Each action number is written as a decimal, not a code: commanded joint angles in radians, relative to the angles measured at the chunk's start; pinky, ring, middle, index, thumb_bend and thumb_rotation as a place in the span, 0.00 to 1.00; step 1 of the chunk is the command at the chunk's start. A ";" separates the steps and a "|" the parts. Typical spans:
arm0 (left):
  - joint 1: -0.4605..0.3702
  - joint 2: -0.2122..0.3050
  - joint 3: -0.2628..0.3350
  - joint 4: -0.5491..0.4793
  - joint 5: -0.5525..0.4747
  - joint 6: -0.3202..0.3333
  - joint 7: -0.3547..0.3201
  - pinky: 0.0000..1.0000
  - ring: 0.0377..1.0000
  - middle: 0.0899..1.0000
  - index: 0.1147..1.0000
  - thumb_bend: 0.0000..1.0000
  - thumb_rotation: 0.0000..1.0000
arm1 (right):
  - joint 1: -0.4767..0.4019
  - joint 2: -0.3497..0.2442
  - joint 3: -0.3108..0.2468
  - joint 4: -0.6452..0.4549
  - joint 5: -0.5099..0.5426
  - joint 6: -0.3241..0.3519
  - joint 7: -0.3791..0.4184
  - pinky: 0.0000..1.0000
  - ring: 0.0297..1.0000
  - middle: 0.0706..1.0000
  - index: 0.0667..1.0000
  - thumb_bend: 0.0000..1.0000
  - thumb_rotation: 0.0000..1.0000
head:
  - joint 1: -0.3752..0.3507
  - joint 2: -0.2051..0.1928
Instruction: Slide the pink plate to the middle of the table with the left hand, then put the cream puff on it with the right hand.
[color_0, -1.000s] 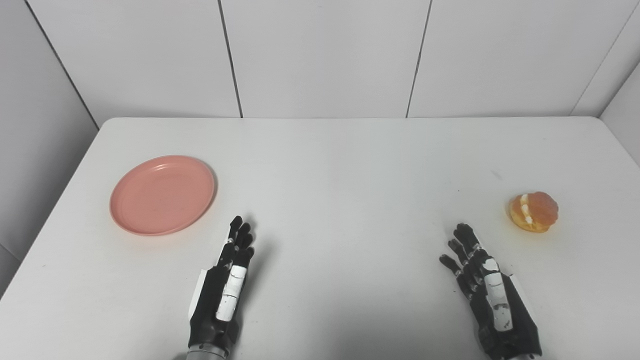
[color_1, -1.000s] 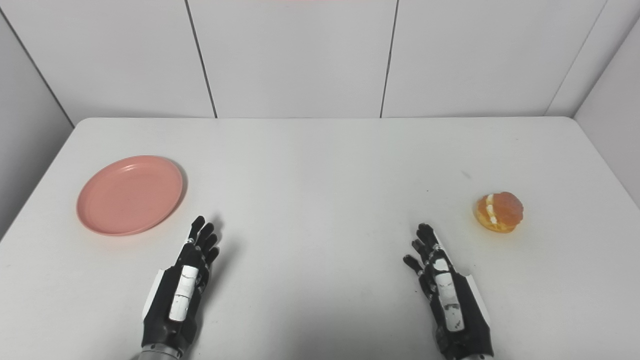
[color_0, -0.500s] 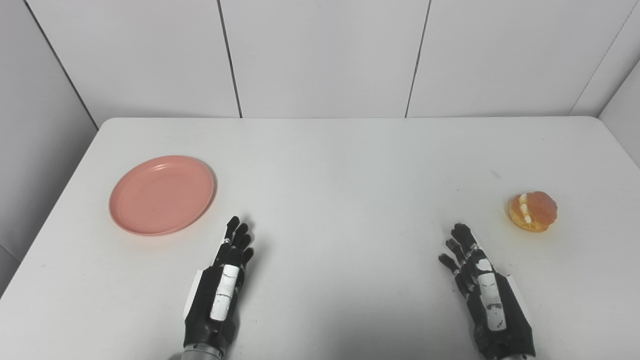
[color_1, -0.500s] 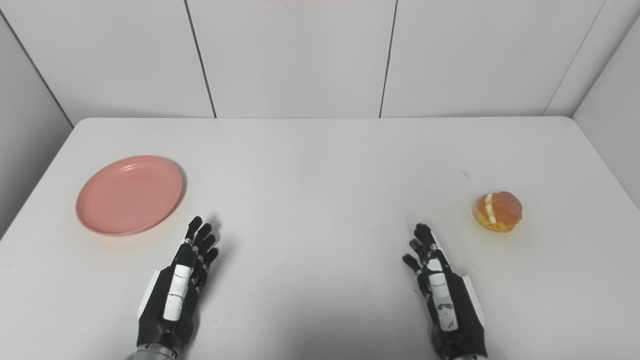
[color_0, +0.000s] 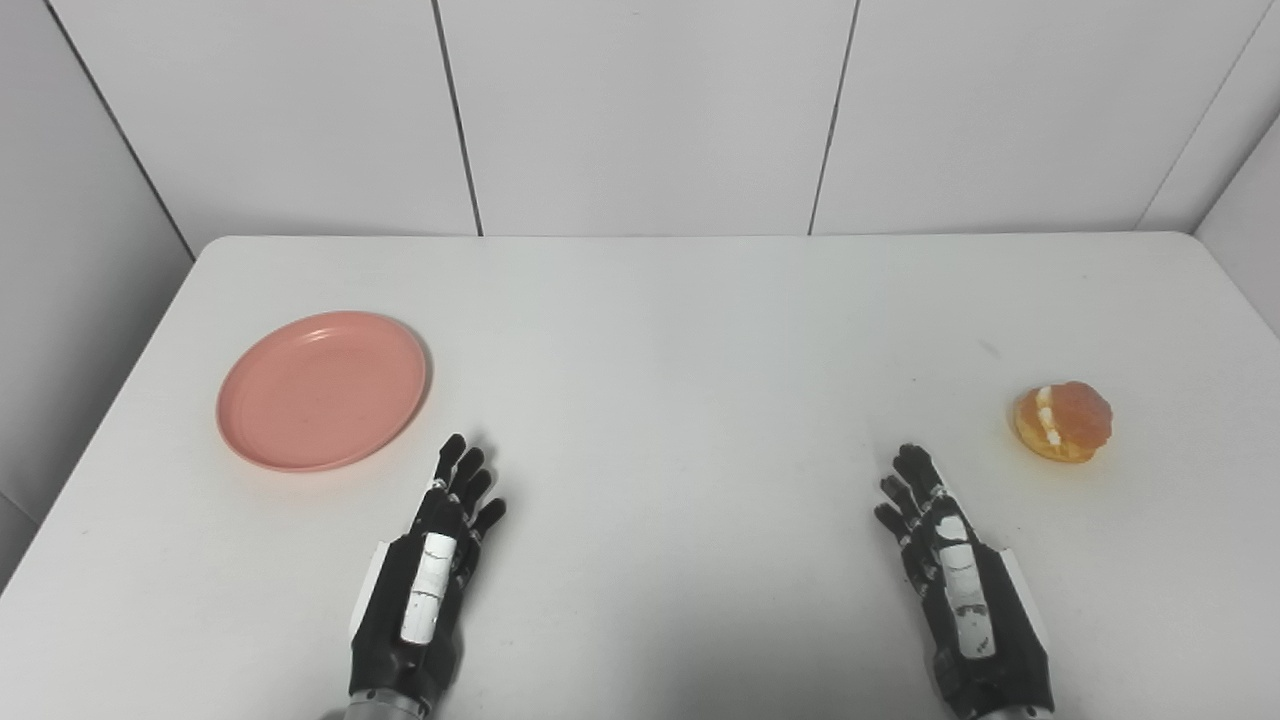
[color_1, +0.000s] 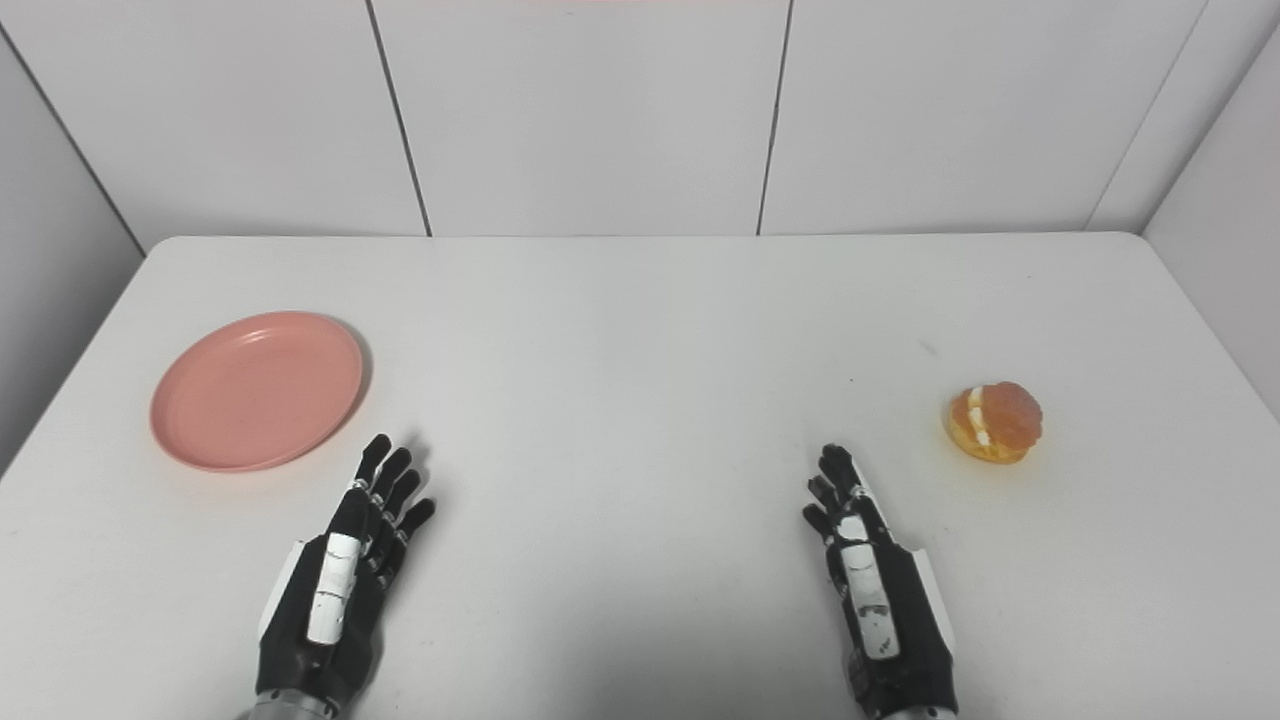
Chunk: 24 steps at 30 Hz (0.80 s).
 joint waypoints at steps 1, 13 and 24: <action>0.083 -0.008 -0.009 0.008 0.028 -0.011 0.005 1.00 1.00 1.00 1.00 0.94 0.84 | 0.021 -0.008 -0.005 0.011 0.014 -0.006 0.014 1.00 0.96 0.97 0.93 0.90 0.92 | 0.029 -0.011; 0.092 -0.069 -0.099 0.053 0.120 -0.098 0.059 1.00 1.00 1.00 1.00 0.84 0.84 | 0.026 -0.078 -0.065 0.096 0.100 -0.074 0.095 1.00 0.99 0.99 0.95 0.82 0.96 | 0.223 -0.103; 0.080 -0.080 -0.162 0.127 0.211 -0.160 0.128 1.00 1.00 1.00 1.00 0.87 0.92 | 0.009 -0.105 -0.089 0.193 0.133 -0.135 0.135 1.00 1.00 1.00 0.97 0.82 0.99 | 0.290 -0.165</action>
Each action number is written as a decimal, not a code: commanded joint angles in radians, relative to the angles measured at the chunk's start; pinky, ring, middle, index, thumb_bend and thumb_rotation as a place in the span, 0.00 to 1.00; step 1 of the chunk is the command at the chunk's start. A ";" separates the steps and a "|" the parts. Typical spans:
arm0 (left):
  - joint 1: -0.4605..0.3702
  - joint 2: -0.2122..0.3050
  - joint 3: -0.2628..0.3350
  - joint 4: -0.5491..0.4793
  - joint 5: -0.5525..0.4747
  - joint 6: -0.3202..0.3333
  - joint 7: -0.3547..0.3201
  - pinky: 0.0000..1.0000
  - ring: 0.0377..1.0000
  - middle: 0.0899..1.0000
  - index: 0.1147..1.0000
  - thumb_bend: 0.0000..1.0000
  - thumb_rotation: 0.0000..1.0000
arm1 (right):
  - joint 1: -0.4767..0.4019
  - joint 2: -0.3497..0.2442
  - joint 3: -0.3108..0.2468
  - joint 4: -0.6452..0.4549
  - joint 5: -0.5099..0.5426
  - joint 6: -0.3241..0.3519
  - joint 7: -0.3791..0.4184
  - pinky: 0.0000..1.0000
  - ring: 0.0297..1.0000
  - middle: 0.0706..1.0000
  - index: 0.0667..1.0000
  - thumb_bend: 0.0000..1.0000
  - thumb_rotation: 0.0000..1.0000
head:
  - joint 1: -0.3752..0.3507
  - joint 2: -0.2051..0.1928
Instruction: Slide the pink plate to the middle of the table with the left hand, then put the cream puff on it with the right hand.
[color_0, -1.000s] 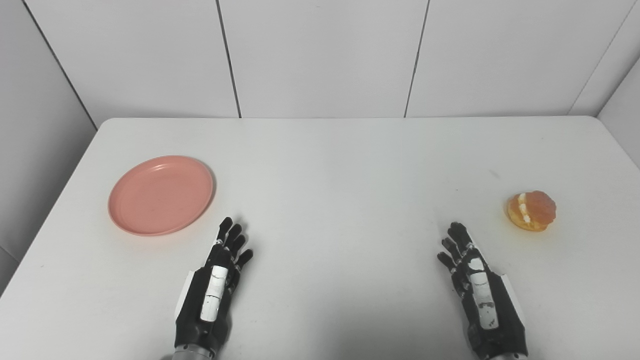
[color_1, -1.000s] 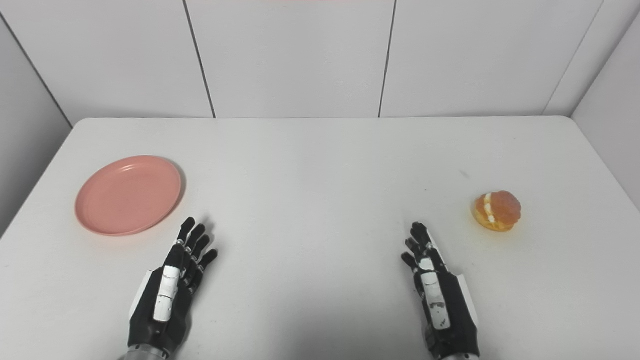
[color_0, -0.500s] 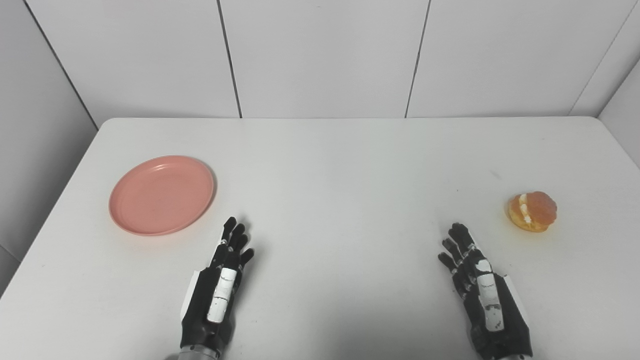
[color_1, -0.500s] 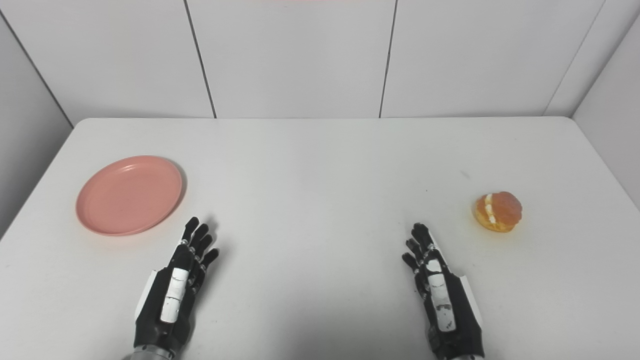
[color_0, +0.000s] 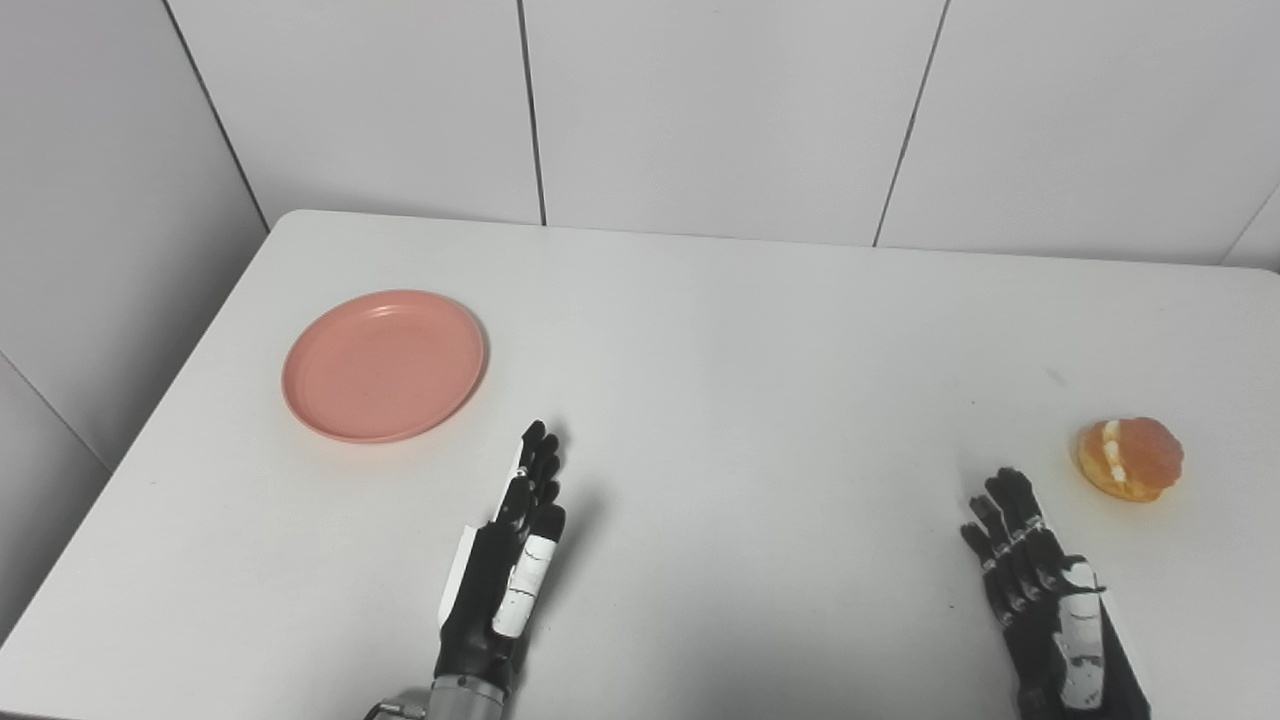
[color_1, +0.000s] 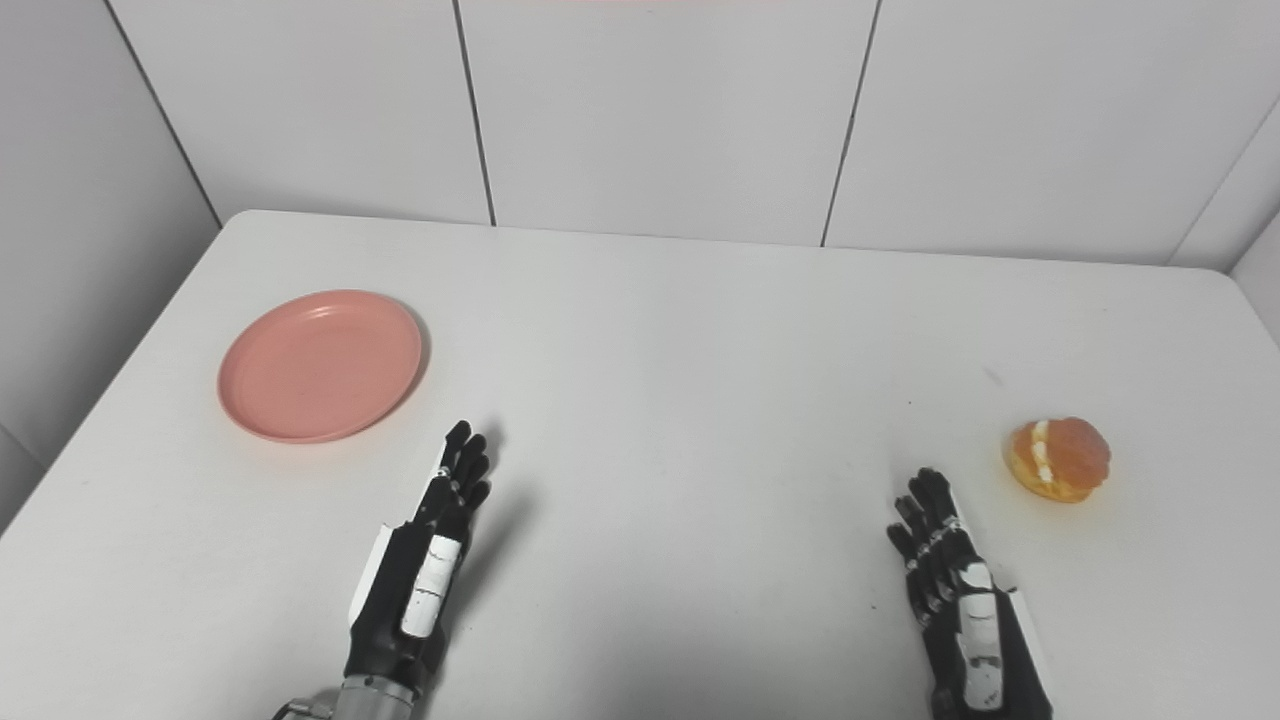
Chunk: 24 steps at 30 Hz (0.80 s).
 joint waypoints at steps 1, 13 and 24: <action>0.080 -0.053 -0.027 0.029 0.003 0.008 -0.007 1.00 1.00 1.00 1.00 0.87 0.93 | 0.030 -0.011 -0.011 0.059 -0.004 0.020 -0.008 1.00 1.00 1.00 0.97 0.82 0.99 | 0.004 -0.005; 0.064 -0.055 -0.029 0.089 -0.005 -0.034 0.004 1.00 1.00 1.00 1.00 0.88 0.94 | 0.015 -0.012 -0.010 0.108 -0.001 -0.001 0.006 1.00 1.00 1.00 0.98 0.81 1.00 | 0.013 -0.061; 0.051 -0.057 -0.024 0.131 -0.014 -0.090 0.007 1.00 1.00 1.00 1.00 0.84 0.91 | 0.006 -0.014 -0.009 0.134 0.002 -0.013 0.012 1.00 1.00 1.00 0.98 0.80 1.00 | 0.026 -0.079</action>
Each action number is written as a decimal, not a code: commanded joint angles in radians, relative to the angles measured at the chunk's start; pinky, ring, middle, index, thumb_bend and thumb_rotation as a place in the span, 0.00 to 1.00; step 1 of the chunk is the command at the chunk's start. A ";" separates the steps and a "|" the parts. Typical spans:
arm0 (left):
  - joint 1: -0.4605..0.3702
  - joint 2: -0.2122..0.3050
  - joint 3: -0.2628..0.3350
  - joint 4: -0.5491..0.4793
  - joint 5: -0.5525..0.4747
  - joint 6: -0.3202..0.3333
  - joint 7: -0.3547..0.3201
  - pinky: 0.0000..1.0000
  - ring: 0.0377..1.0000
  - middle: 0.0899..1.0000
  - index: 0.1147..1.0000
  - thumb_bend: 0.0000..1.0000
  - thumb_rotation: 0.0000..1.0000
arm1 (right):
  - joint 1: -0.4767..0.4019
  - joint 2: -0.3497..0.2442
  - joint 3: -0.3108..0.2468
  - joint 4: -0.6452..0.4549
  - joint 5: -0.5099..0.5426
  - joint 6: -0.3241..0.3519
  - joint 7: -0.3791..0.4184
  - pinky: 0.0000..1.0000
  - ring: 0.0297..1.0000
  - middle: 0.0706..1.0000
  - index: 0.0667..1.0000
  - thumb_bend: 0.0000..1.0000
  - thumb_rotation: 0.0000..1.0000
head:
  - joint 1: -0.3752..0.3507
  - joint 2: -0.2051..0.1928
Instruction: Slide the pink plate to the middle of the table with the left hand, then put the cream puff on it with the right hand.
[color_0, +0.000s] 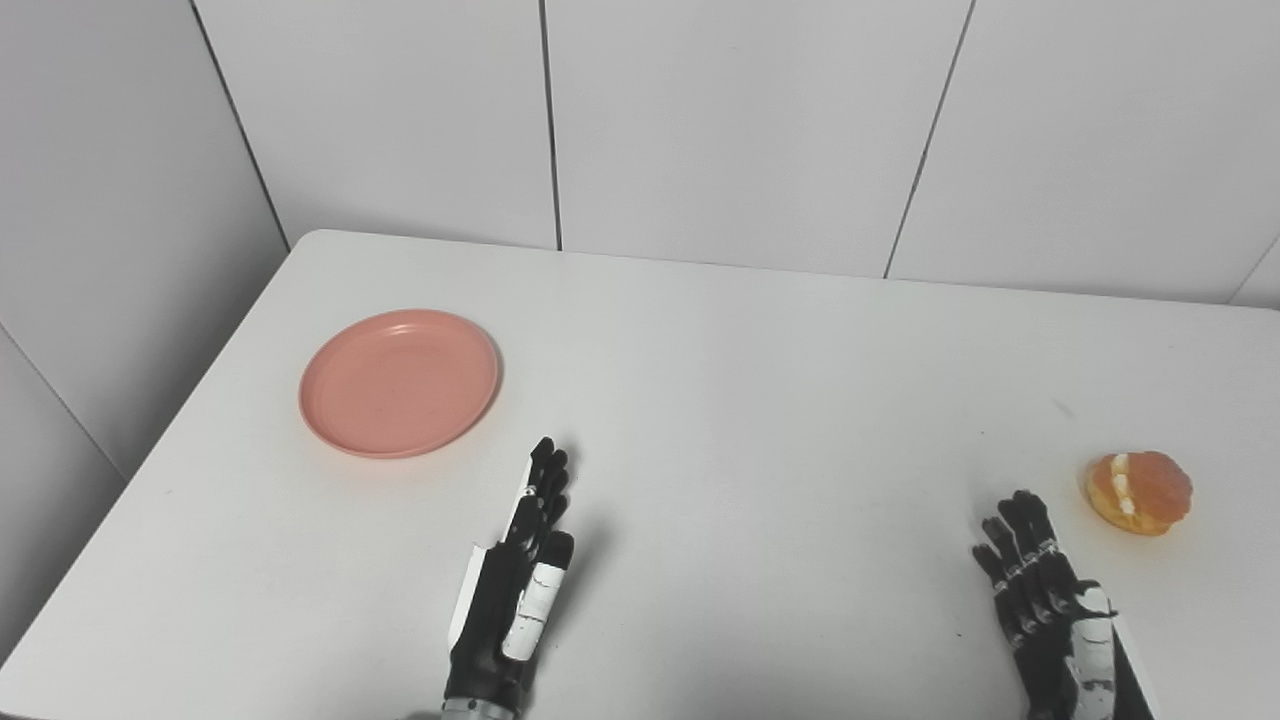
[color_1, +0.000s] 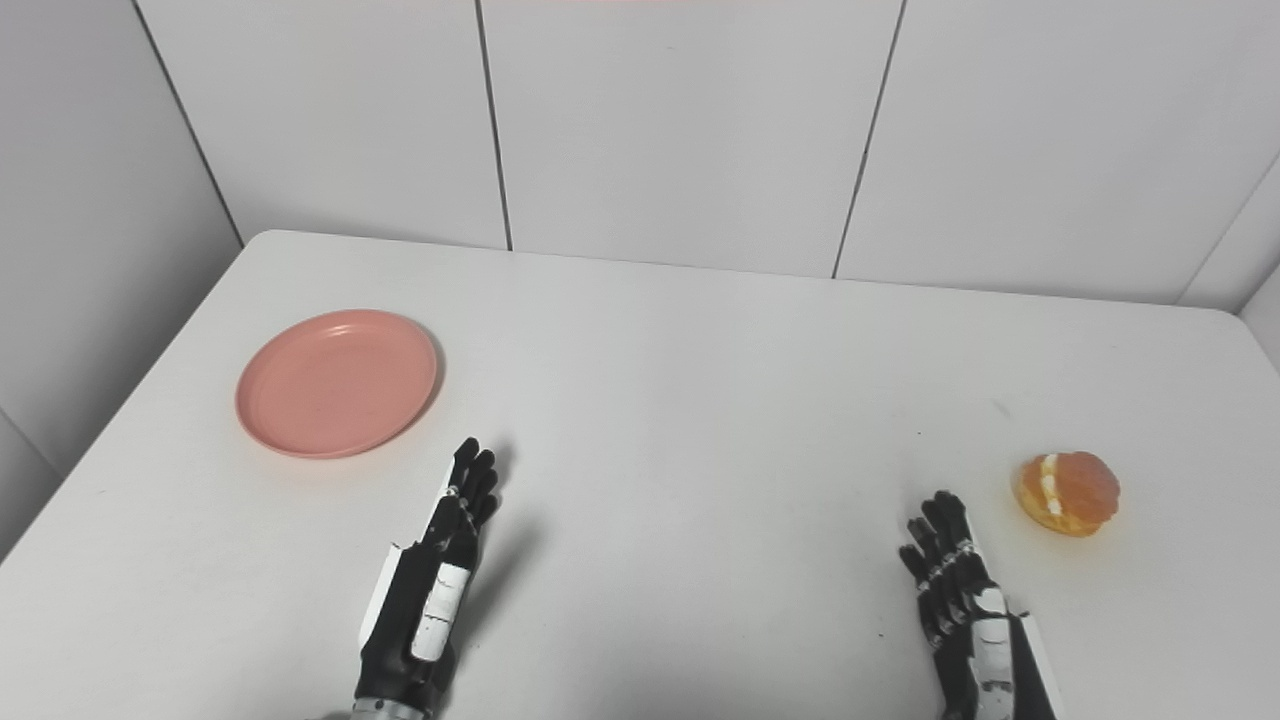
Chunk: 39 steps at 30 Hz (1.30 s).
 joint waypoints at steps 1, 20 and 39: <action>0.063 -0.048 -0.018 0.049 -0.009 0.028 -0.013 1.00 1.00 1.00 1.00 0.83 0.91 | 0.029 -0.007 -0.002 0.082 -0.007 0.027 -0.003 1.00 1.00 1.00 0.98 0.80 1.00 | 0.002 0.001; -0.029 -0.051 0.089 -0.108 -0.084 -0.040 0.022 1.00 0.98 0.98 0.96 0.80 0.90 | 0.017 0.005 0.002 0.114 -0.015 0.024 -0.007 1.00 1.00 0.99 0.99 0.78 1.00 | 0.000 -0.014; -0.337 0.131 0.365 -0.070 -0.114 -0.036 0.008 0.86 0.83 0.81 0.84 0.92 0.89 | -0.003 0.033 0.011 0.139 -0.035 0.015 -0.018 1.00 1.00 0.97 0.99 0.76 1.00 | -0.008 -0.047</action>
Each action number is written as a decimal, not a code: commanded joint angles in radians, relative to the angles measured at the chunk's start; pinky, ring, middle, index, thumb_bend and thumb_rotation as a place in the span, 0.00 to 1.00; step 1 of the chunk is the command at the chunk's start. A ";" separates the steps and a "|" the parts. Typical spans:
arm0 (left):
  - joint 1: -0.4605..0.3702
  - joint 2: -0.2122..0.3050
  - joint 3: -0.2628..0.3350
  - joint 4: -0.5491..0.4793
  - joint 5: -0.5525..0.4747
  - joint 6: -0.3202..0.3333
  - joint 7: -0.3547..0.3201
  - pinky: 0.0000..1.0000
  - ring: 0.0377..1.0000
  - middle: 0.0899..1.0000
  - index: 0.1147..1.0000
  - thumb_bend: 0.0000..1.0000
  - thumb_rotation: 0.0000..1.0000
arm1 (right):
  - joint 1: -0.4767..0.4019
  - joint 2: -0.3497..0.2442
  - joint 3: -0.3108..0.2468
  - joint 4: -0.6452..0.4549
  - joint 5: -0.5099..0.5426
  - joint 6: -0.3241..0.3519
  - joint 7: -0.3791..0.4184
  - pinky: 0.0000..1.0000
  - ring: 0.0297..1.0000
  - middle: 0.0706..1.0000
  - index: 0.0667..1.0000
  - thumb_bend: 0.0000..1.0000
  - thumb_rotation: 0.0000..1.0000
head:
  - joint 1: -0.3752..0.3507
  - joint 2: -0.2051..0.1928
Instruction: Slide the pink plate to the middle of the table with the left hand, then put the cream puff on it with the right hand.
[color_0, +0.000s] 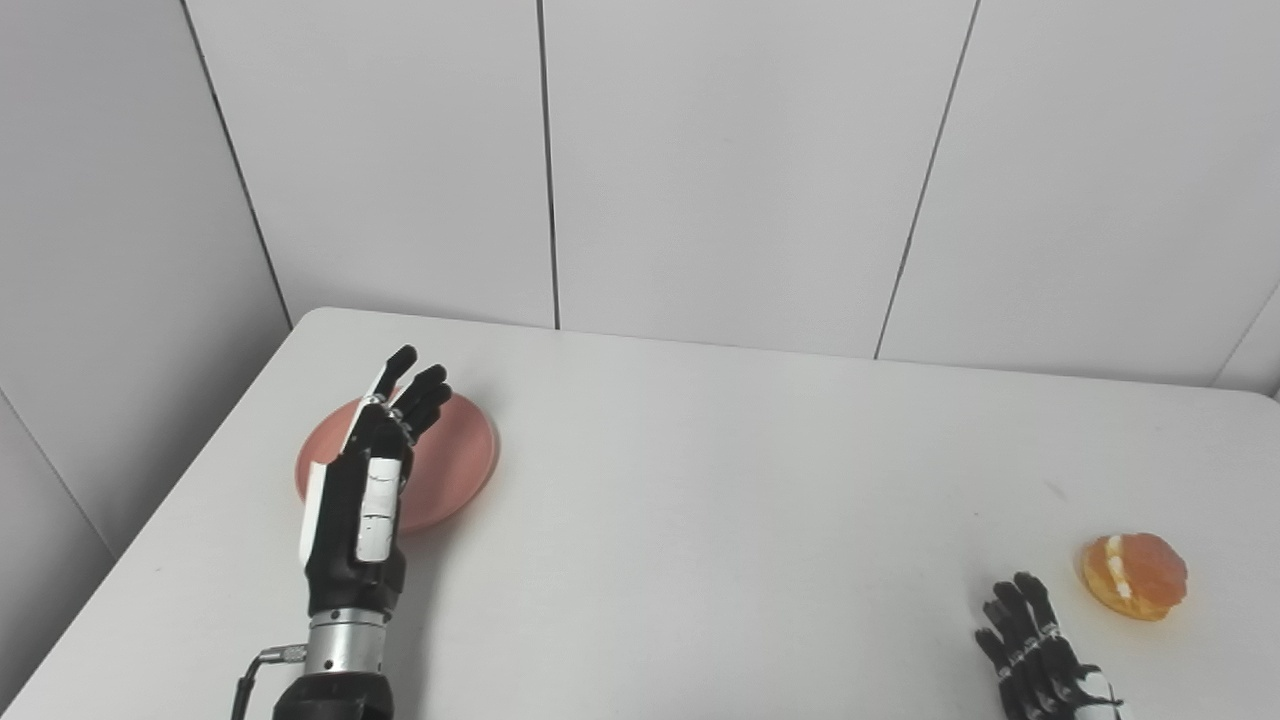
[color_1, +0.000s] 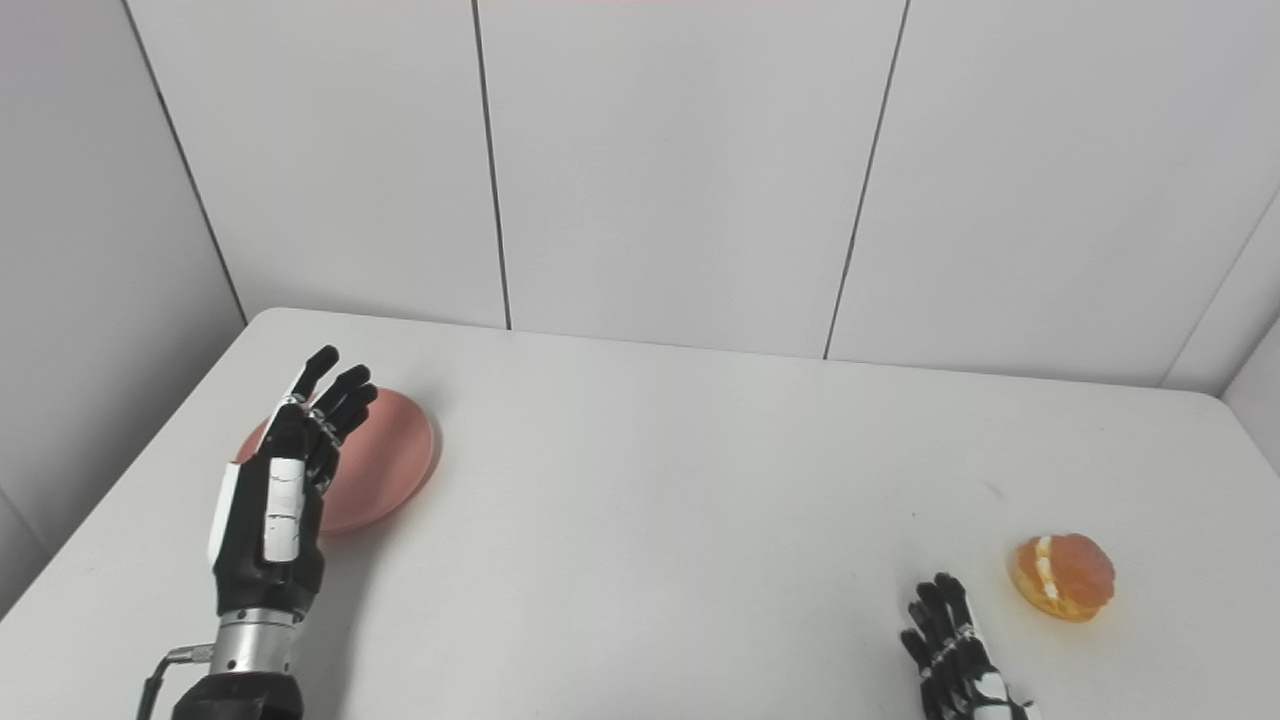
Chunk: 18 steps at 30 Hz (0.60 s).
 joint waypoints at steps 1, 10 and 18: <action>-0.064 0.031 0.018 -0.027 0.019 -0.064 0.000 0.85 0.82 0.81 0.85 0.92 0.89 | 0.013 0.017 0.011 0.118 -0.016 0.032 -0.015 1.00 1.00 0.97 0.99 0.75 1.00 | 0.001 0.000; -0.114 0.139 0.132 -0.025 0.045 0.023 0.020 0.85 0.82 0.83 0.89 0.90 0.91 | 0.001 0.018 0.013 0.139 -0.015 0.024 -0.008 1.00 1.00 0.96 0.98 0.75 1.00 | 0.003 -0.012; -0.124 0.216 0.194 0.086 0.077 0.008 0.027 0.77 0.77 0.77 0.81 0.92 0.85 | 0.000 0.012 0.017 0.140 -0.022 0.030 -0.007 1.00 1.00 0.96 0.99 0.75 1.00 | 0.007 -0.014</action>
